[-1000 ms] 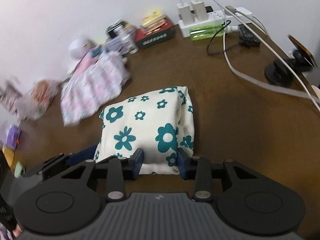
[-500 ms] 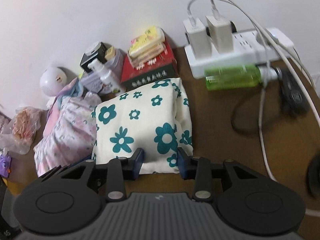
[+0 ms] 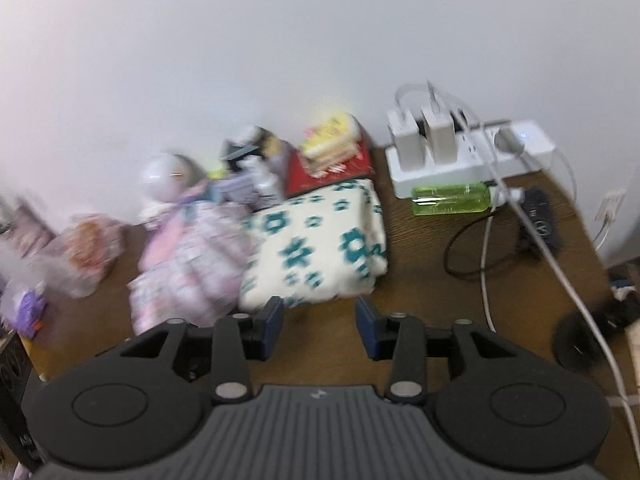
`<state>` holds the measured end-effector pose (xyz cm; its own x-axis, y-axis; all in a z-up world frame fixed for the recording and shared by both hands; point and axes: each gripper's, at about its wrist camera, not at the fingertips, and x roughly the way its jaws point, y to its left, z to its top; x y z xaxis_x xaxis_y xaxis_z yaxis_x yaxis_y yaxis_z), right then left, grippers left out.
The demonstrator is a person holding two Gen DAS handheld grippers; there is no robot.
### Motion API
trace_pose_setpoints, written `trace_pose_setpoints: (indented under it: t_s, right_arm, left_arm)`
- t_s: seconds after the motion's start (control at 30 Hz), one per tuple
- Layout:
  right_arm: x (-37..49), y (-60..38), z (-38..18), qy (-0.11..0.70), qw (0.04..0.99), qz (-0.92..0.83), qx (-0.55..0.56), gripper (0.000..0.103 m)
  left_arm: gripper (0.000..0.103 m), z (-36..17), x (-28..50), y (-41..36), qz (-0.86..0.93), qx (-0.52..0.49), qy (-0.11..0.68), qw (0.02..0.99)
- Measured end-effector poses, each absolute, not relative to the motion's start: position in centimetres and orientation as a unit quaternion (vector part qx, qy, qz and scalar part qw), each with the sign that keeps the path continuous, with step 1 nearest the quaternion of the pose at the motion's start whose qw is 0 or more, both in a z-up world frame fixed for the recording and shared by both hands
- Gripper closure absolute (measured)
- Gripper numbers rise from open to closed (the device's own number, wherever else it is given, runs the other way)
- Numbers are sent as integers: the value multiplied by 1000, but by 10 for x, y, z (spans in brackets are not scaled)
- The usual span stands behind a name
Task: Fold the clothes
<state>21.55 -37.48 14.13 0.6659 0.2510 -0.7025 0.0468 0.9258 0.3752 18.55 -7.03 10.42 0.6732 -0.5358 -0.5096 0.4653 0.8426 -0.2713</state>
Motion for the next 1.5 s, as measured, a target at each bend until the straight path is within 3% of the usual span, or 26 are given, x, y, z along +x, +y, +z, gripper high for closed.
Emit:
trace_pose_setpoints:
  t_s: [0.1,0.33,0.53,0.63,0.8,1.27,1.5]
  right_arm:
    - [150,-355,185,377,907,88,166,52]
    - [0,-325,225,329,927,126,127,30]
    - [-101,-270,152,297,949,103,27,14]
    - [-116,-243,110,283,954,102,4,10]
    - [-118,-217,58,263,963,54,-14,0]
    - [-73,-215,1,323,946,-25,22,0]
    - [-62,-211,-6,334,942,-43,16,0]
  left_arm:
    - [34,133,119,-51,-272,-44,251,928]
    - [34,124,-8,-12,-193,-8,239,952]
    - [28,70,-73,9,-133,-23,264,955]
    - [20,46,-83,11,-102,-17,273,956]
    - [20,22,-72,2,-64,16,275,959]
    - [19,-12,-41,0,-52,-5,333,941]
    - [11,-14,-34,-5,-54,5,334,941]
